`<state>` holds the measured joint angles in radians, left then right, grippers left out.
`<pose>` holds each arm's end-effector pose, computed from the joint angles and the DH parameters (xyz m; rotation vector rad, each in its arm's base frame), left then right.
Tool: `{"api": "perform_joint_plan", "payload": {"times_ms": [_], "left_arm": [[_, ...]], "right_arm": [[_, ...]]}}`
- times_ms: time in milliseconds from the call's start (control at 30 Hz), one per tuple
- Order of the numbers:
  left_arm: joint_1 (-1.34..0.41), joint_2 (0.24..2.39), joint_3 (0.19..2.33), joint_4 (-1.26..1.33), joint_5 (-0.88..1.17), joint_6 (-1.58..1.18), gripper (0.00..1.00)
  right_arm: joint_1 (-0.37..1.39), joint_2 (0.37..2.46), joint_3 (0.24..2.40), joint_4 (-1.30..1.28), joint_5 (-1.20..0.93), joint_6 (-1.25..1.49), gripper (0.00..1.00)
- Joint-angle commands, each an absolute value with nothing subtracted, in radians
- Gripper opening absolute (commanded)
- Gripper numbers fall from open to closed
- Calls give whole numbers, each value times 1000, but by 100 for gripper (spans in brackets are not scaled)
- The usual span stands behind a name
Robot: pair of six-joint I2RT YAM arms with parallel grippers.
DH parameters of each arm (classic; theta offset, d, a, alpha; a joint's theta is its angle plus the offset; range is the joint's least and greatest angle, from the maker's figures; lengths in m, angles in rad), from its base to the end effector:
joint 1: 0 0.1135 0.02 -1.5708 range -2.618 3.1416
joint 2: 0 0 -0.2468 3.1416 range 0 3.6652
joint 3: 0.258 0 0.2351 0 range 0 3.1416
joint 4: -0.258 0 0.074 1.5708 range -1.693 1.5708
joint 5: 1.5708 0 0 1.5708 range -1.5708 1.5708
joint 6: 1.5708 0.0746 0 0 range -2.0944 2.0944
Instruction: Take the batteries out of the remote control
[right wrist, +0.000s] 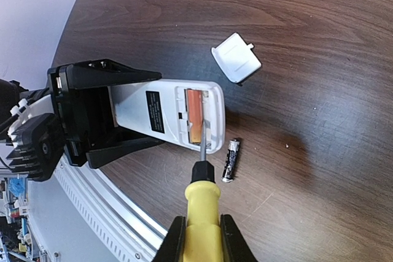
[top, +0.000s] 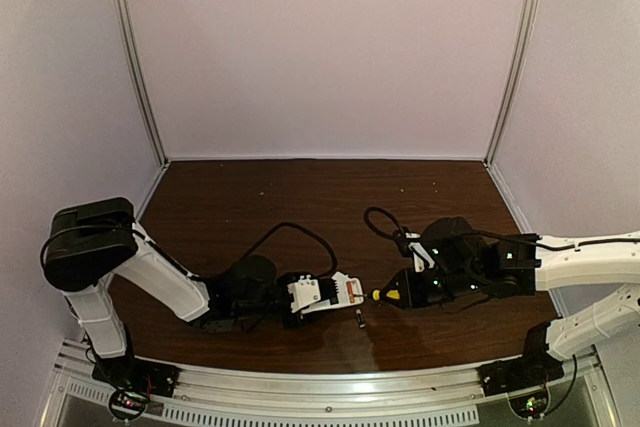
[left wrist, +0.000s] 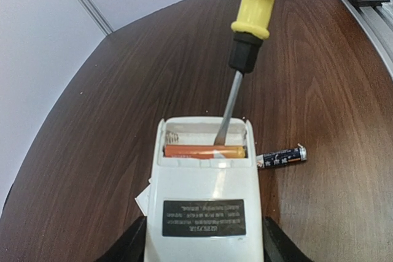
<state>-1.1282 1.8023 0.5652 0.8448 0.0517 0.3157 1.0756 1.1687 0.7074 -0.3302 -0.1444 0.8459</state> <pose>0.1443 -0.3134 0.1018 1.3532 1.4843 -0.5782 0.1130 0.2317 0.1880 -0.3793 2.6062 0.9951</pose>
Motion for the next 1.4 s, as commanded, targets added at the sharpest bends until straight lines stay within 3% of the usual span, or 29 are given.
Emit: {"api": "perform_joint_plan", "payload": {"times_ms": [0,933,1133,1367], "left_arm": [[-1130,1825,605,953,64,321,0],[-1130,1867,621,970,55,321,0],[-1131,1870,626,949,54,332,0],[-1130,1871,639,902,99,344,0]], "right_arm": [[1061,1174,690,-260,-188,858,0],[981,1172,603,-21,-413,1050,0],[984,1219,698,-277,-323,830,0],[989,1245,707,-353,-348,691,0]]}}
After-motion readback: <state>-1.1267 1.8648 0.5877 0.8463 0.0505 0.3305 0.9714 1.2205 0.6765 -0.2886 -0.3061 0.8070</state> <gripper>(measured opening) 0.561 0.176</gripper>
